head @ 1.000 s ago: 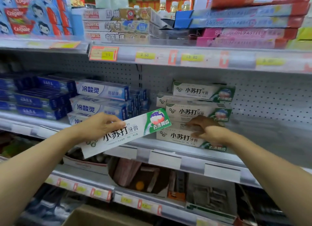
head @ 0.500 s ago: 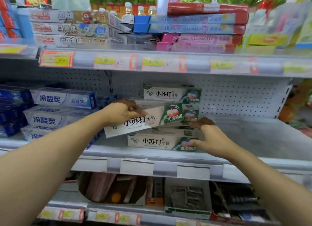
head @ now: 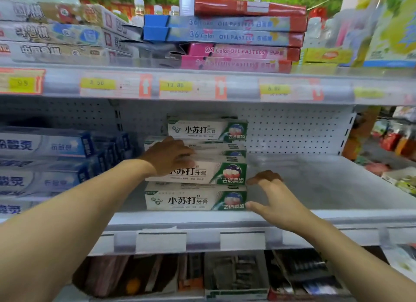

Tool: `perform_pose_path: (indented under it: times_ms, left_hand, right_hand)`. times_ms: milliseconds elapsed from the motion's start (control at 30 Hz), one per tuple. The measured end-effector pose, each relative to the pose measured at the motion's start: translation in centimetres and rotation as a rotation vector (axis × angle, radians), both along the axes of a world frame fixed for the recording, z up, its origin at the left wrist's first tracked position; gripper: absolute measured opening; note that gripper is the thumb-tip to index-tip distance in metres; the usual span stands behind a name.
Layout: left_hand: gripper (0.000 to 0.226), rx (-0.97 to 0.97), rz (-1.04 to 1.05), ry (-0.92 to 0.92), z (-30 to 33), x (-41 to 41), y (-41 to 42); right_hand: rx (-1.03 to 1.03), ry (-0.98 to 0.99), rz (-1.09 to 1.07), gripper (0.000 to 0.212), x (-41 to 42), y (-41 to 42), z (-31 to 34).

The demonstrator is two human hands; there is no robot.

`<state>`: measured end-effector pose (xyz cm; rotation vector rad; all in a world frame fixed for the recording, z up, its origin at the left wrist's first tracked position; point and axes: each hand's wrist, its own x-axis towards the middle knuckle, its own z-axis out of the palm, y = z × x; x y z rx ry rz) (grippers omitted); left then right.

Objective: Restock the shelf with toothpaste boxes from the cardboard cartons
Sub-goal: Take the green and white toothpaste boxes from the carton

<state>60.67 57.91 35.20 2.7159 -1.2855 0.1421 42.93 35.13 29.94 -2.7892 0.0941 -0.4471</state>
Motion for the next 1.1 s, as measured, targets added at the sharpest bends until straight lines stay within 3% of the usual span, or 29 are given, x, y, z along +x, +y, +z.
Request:
perform_pose_path:
  times_ms: [100, 167, 267, 467, 567, 700, 1100]
  left_hand:
    - [0.066, 0.022, 0.021, -0.136, -0.6, -0.1, 0.1]
    - [0.056, -0.018, 0.025, -0.168, -0.9, -0.3, 0.2]
    - [0.055, -0.067, 0.036, -0.226, -0.7, -0.9, 0.1]
    - [0.059, 0.028, 0.109, -0.316, 0.6, -4.0, 2.5]
    - [0.046, 0.068, 0.161, -0.311, 0.6, -6.6, 5.0]
    - [0.06, 0.064, 0.13, -0.364, -0.8, -9.7, 9.3]
    - [0.061, 0.153, 0.335, -0.117, -9.2, -17.0, 23.1]
  right_hand:
    - [0.002, -0.011, -0.006, 0.052, 0.0, 0.7, 0.0]
    - [-0.001, -0.019, -0.015, 0.052, -0.1, 1.3, 0.0]
    - [-0.009, -0.029, -0.014, 0.051, -0.4, 2.3, 0.0]
    - [-0.035, 0.004, 0.048, 0.058, -2.0, 5.3, -0.3]
    - [-0.043, 0.042, 0.083, 0.063, -3.0, 7.8, -0.8]
    - [-0.05, 0.093, 0.156, 0.065, -4.5, 12.1, -1.7]
    - [-0.062, 0.269, 0.407, 0.067, -5.3, 23.8, -7.8]
